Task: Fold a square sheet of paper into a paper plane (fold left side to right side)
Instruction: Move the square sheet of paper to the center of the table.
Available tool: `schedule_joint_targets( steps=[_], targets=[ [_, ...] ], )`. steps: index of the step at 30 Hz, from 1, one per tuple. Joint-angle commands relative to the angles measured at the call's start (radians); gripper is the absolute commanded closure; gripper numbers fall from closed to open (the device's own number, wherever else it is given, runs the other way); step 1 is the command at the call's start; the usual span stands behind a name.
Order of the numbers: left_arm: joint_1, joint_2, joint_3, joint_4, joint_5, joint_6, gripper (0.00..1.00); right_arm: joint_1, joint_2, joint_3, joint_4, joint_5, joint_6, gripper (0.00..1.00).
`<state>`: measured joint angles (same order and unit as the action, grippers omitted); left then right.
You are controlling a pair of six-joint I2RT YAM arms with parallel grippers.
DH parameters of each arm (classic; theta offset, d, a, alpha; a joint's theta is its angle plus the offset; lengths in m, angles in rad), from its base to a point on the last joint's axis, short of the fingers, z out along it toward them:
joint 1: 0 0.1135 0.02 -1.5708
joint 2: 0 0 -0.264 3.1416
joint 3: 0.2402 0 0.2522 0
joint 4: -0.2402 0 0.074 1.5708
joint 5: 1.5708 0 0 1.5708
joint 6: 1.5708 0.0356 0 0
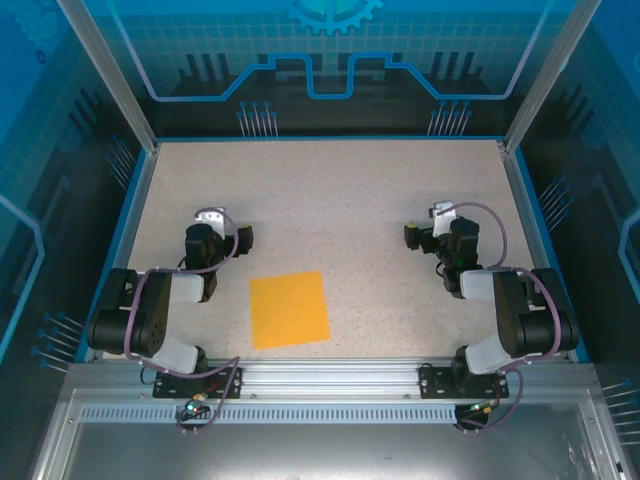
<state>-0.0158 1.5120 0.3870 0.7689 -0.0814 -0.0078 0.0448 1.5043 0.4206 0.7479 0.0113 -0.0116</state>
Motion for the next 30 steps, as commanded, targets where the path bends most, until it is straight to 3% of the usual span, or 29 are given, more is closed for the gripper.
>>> schedule_joint_targets(
  steps=[1,24,27,30],
  targets=[
    [0.007,0.007,0.026,0.029,0.02,0.009,0.01,0.001,0.002,0.014,-0.002,-0.005,-0.002,0.01],
    [0.004,-0.013,0.014,0.034,-0.019,0.002,0.01,-0.001,-0.003,0.018,-0.009,0.007,0.008,0.01],
    [-0.036,-0.152,0.054,-0.161,-0.099,0.007,0.01,-0.01,-0.078,0.071,-0.17,0.086,0.051,0.01],
    [-0.075,-0.3,0.141,-0.444,-0.126,-0.032,0.01,-0.022,-0.19,0.119,-0.32,0.058,0.068,0.01]
  ],
)
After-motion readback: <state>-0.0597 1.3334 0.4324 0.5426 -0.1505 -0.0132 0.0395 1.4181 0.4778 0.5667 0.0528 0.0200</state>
